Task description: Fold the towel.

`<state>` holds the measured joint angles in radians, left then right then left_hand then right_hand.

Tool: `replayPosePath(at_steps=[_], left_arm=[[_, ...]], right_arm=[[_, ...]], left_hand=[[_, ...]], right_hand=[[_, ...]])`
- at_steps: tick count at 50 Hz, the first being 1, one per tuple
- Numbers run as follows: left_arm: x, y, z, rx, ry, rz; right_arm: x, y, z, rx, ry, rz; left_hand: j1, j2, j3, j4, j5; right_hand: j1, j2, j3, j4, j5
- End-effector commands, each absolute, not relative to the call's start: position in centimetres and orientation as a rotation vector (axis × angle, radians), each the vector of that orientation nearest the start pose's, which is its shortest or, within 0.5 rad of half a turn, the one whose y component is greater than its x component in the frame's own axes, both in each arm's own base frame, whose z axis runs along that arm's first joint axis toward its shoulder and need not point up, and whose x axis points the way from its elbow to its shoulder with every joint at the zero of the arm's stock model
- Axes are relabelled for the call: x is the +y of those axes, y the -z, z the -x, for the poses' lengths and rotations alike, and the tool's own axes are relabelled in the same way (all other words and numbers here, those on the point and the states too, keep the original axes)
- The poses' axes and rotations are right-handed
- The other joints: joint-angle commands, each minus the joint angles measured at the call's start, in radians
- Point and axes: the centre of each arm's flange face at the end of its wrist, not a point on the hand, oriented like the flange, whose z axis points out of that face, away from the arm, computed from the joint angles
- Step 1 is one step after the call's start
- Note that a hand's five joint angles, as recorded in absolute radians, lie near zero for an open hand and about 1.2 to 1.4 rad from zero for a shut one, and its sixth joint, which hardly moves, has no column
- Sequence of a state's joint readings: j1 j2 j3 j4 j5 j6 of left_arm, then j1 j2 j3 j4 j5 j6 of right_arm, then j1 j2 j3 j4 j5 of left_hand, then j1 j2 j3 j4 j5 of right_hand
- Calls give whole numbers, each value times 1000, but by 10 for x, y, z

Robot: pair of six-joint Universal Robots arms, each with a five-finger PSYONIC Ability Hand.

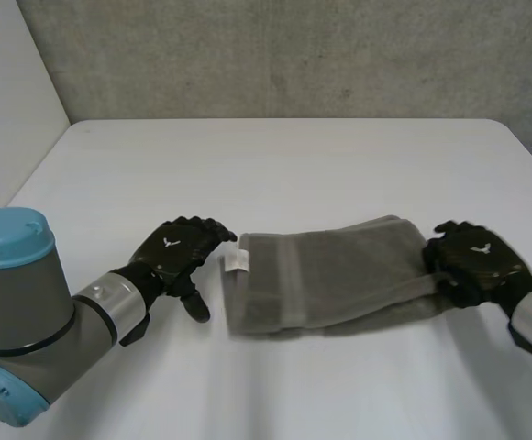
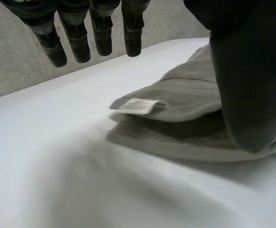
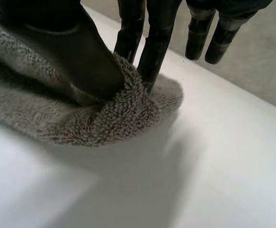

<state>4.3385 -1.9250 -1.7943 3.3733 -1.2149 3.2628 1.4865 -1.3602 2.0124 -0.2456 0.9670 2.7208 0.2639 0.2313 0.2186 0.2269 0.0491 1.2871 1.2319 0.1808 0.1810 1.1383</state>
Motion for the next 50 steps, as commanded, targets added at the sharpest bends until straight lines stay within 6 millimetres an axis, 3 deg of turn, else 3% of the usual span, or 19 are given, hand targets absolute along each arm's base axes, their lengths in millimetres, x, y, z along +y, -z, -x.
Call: replayPosePath(at_steps=[1,5,6,7,9,10,12,15,17,20,23,30,32,34,37,40,42,45,50], left_arm=[[-234,-155,266,2765,1988,-1077],[-234,-155,266,2765,1988,-1077],[-234,-155,266,2765,1988,-1077],[-234,-155,266,2764,1991,-1077],[-233,-155,266,2765,1991,-1078],[-233,-157,266,2760,1998,-1075],[-233,-160,266,2751,2011,-1075],[-232,-167,265,2730,2042,-1070],[-232,-171,265,2722,2063,-1063],[-233,-181,265,2692,2129,-1044],[-234,-188,266,2669,2191,-1023],[-237,-196,270,2649,2251,-1007],[-239,-200,274,2649,2278,-1001],[-240,-201,275,2660,2284,-993],[-241,-204,278,2695,2309,-959],[-238,-205,287,2773,2322,-927],[-237,-201,292,2834,2308,-901],[-236,-195,302,2948,2278,-826],[-232,-181,314,3066,2212,-763]], right_arm=[[-282,-194,-147,2179,1822,896],[-273,-211,-169,2083,1815,968],[-264,-220,-188,2007,1810,1024],[-264,-220,-188,2006,1810,1024],[-243,-226,-226,1871,1762,1118],[-242,-226,-226,1870,1762,1118],[-224,-218,-257,1804,1675,1189],[-214,-211,-273,1783,1632,1228],[-191,-199,-301,1750,1563,1303],[-174,-186,-317,1730,1508,1351],[-171,-169,-323,1737,1466,1370],[-171,-160,-329,1735,1454,1361],[-173,-161,-328,1741,1460,1355],[-173,-169,-324,1747,1478,1332],[-177,-178,-319,1754,1506,1294],[-196,-192,-299,1816,1538,1145],[-220,-199,-275,1890,1568,973],[-239,-200,-259,1936,1561,842],[-253,-193,-247,1985,1516,748]], left_hand=[[-89,-57,-44,-52,-49],[-89,-57,-44,-52,-49],[-89,-57,-44,-52,-49],[-89,-57,-44,-52,-49],[-89,-57,-44,-52,-49],[-89,-57,-44,-52,-49],[-89,-57,-44,-52,-49],[-89,-57,-44,-52,-49],[-89,-57,-44,-52,-49],[-89,-57,-44,-52,-49],[-89,-57,-44,-52,-49],[-89,-57,-44,-52,-49],[-89,-57,-44,-52,-49],[-89,-57,-44,-52,-49],[-89,-57,-44,-52,-49],[-89,-57,-44,-52,-49],[-89,-57,-44,-52,-49],[-89,-57,-44,-52,-49],[-89,-57,-44,-52,-49]], right_hand=[[109,164,-6,-7,83],[109,164,-6,-7,83],[109,164,-6,-7,83],[109,164,-6,-7,83],[109,164,-6,-7,83],[109,164,-6,-7,83],[109,164,-6,-7,83],[109,164,-6,-7,83],[109,164,-6,-7,83],[109,164,-6,-7,83],[109,164,-6,-7,83],[109,164,-6,-7,83],[10,66,-6,-7,-15],[-1113,-1057,-6,-7,-1138],[-1113,-1057,-6,-7,-1138],[-1113,-1057,-6,-7,-1138],[-1113,-1057,-6,-7,-1138],[-1113,-1057,-6,-7,-1138],[-1113,-1057,-6,-7,-1138]])
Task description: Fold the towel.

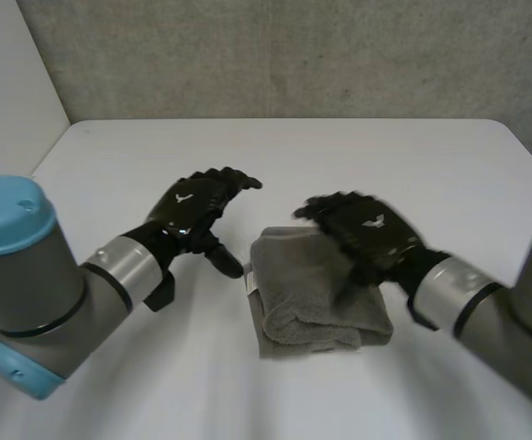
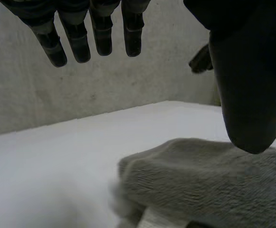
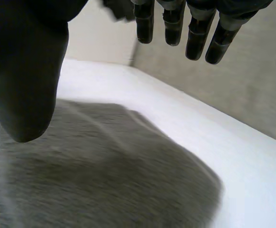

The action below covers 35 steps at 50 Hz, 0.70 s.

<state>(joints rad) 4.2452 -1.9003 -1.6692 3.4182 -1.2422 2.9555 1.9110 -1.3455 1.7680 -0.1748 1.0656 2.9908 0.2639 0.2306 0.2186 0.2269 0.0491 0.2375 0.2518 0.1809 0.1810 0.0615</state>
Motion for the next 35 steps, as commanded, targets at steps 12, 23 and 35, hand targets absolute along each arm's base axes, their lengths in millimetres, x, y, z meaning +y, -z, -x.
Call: replayPosePath(at_steps=[12,23,35], left_arm=[[-221,-132,339,-2075,-1335,488],[-220,-112,335,-2146,-1330,558],[-246,-162,322,-2071,-1484,472]], right_arm=[[-268,-140,-248,2121,1361,715],[-275,-134,-248,2134,1367,762],[-279,-179,-245,2144,1555,865]], left_hand=[[-89,-56,-44,-52,-49],[-89,-56,-44,-52,-49],[-89,-56,-44,-52,-49]], right_hand=[[-63,-77,-6,-7,-62],[-63,-77,-6,-7,-62],[-63,-77,-6,-7,-62]])
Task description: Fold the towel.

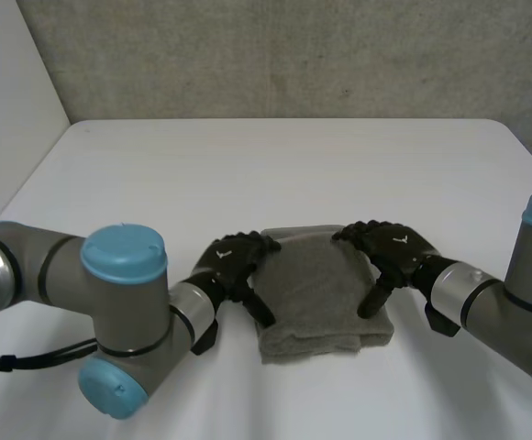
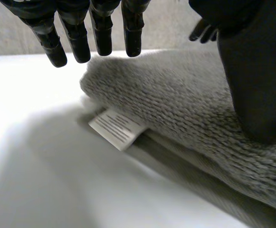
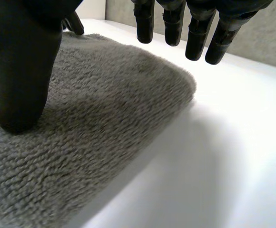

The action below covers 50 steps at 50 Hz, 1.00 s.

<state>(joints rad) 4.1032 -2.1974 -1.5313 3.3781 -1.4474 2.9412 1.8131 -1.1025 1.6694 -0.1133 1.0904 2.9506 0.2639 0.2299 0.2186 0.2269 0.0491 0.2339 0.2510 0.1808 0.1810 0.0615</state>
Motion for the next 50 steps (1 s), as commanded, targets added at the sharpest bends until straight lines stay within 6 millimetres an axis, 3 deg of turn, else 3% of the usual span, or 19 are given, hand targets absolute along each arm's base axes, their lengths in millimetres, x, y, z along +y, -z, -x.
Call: replayPosePath(at_steps=[1,2,3,4,5,6,7,8,9,10,11,12,13,16,21,29,50], left_arm=[[-246,-162,322,-2071,-1485,472],[-248,-179,318,-2041,-1529,452],[-250,-197,315,-2006,-1571,433],[-250,-197,315,-2006,-1572,433],[-250,-218,313,-1959,-1619,415],[-249,-234,311,-1924,-1658,405],[-249,-234,311,-1924,-1658,405],[-246,-252,309,-1887,-1696,405],[-246,-252,309,-1887,-1697,405],[-244,-267,307,-1862,-1716,402],[-243,-281,303,-1845,-1735,394],[-242,-282,303,-1845,-1735,394],[-240,-296,298,-1839,-1747,388],[-239,-310,291,-1844,-1764,367],[-245,-335,264,-1864,-1865,265],[-249,-340,253,-1896,-1947,181],[-254,-332,253,-1931,-1951,212]], right_arm=[[-280,-198,-244,2127,1622,857],[-282,-217,-243,2107,1690,839],[-282,-218,-243,2106,1690,839],[-283,-235,-242,2084,1756,821],[-284,-253,-240,2061,1833,801],[-284,-254,-240,2061,1833,801],[-285,-273,-237,2039,1912,770],[-285,-273,-237,2039,1913,769],[-285,-289,-233,2020,1983,724],[-285,-304,-231,1997,2047,674],[-285,-305,-230,1996,2048,674],[-286,-318,-228,1973,2100,625],[-287,-328,-226,1955,2135,582],[-287,-341,-224,1926,2176,528],[-285,-346,-226,1916,2170,504],[-278,-332,-236,1999,2034,528],[-274,-331,-238,2002,2019,528]], left_hand=[[-89,-55,-44,-52,-49],[-89,-55,-44,-52,-49],[-89,-55,-44,-52,-49],[-89,-55,-44,-52,-49],[-89,-55,-44,-52,-49],[-89,-55,-44,-52,-49],[-89,-55,-44,-52,-49],[-89,-55,-44,-52,-49],[-89,-55,-44,-52,-49],[-89,-55,-44,-52,-49],[-89,-55,-44,-52,-49],[-89,-55,-44,-52,-49],[-89,-55,-44,-52,-49],[-89,-55,-44,-52,-49],[-89,-55,-44,-52,-49],[-89,-55,-44,-52,-49],[-89,-55,-44,-52,-49]], right_hand=[[-59,-77,-6,-7,-62],[-59,-77,-6,-7,-62],[-59,-77,-6,-7,-62],[-59,-77,-6,-7,-62],[-59,-77,-6,-7,-62],[-59,-77,-6,-7,-62],[-59,-77,-6,-7,-62],[-59,-77,-6,-7,-62],[-59,-77,-6,-7,-62],[-59,-77,-6,-7,-62],[-59,-77,-6,-7,-62],[-59,-77,-6,-7,-62],[-59,-77,-6,-7,-62],[-59,-77,-6,-7,-62],[-59,-77,-6,-7,-62],[-59,-77,-6,-7,-62],[-59,-77,-6,-7,-62]])
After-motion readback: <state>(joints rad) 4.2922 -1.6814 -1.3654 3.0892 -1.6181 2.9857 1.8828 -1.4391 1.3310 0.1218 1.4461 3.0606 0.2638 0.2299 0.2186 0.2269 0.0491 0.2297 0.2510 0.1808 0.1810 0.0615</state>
